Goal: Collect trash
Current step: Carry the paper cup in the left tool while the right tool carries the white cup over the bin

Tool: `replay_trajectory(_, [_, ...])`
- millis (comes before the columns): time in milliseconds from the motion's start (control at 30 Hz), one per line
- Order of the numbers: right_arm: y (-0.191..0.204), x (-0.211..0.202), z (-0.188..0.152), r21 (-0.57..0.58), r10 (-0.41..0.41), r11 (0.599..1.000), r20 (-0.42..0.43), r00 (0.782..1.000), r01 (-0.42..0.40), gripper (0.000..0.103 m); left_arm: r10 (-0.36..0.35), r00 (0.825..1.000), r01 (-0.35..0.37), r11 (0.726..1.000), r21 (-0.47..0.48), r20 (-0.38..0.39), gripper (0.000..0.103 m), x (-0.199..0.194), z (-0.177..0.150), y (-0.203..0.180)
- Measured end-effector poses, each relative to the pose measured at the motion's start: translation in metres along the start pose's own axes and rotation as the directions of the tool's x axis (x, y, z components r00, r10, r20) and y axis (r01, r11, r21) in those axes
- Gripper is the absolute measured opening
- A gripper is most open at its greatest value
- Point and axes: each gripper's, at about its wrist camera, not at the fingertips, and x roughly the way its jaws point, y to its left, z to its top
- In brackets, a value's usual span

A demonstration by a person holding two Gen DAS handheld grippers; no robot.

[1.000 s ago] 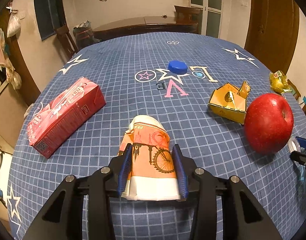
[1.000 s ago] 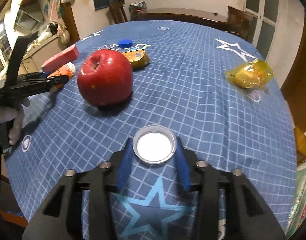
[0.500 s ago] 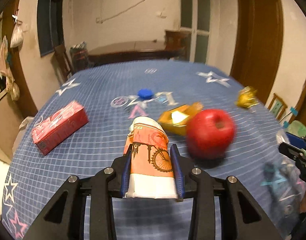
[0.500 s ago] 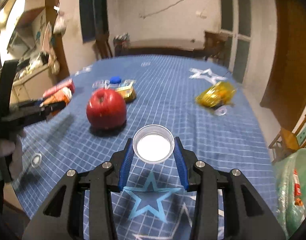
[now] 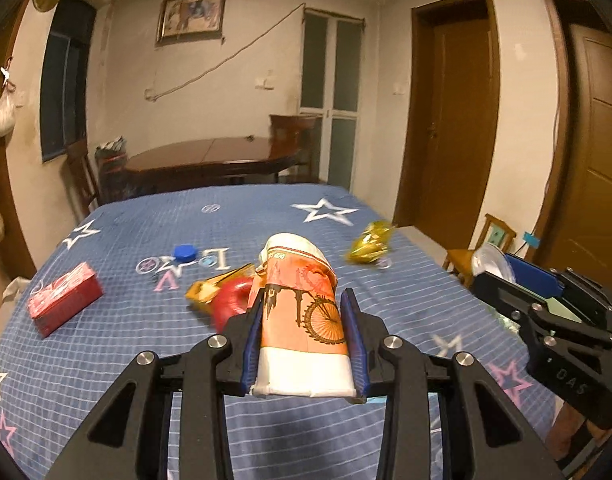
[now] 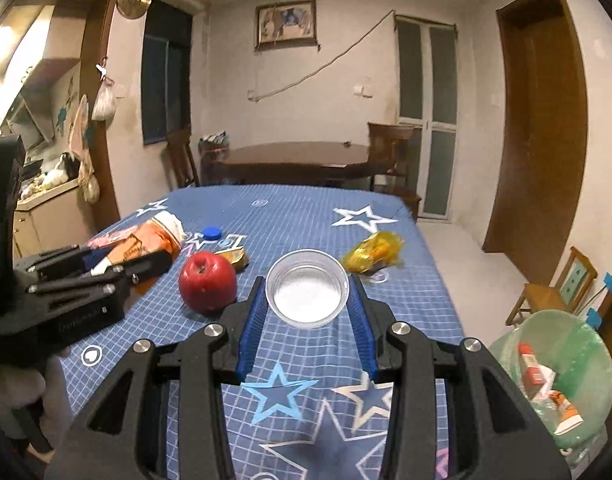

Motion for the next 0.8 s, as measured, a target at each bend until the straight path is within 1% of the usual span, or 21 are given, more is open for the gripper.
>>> replay_trajectory(67, [-0.001,-0.003,0.000,0.003,-0.008,1.000,0.006,1.000,0.008,0.038,0.001,1.000,-0.001,1.000,0.006,0.019,0.038,-0.003,0.001,-0.011])
replay_trajectory(233, [-0.004,-0.012,-0.001,0.005,-0.028,1.000,0.025,0.999,0.028,0.038,-0.024,1.000,0.024,1.000,0.005,0.018,0.038,-0.005,0.002,-0.031])
replay_trajectory(600, [-0.007,-0.021,-0.001,0.013,-0.043,0.999,0.039,0.998,0.043,0.038,-0.050,0.998,0.050,0.999,0.008,0.022,0.038,-0.011,0.006,-0.042])
replay_trajectory(700, [-0.012,-0.024,0.002,0.012,-0.056,0.998,0.046,0.997,0.056,0.038,-0.066,0.998,0.066,0.998,0.016,0.017,0.038,-0.009,0.011,-0.047])
replay_trajectory(800, [-0.026,-0.030,0.005,0.022,-0.077,0.997,0.047,0.996,0.076,0.038,-0.087,0.996,0.087,0.996,0.025,0.011,0.038,-0.005,0.018,-0.055])
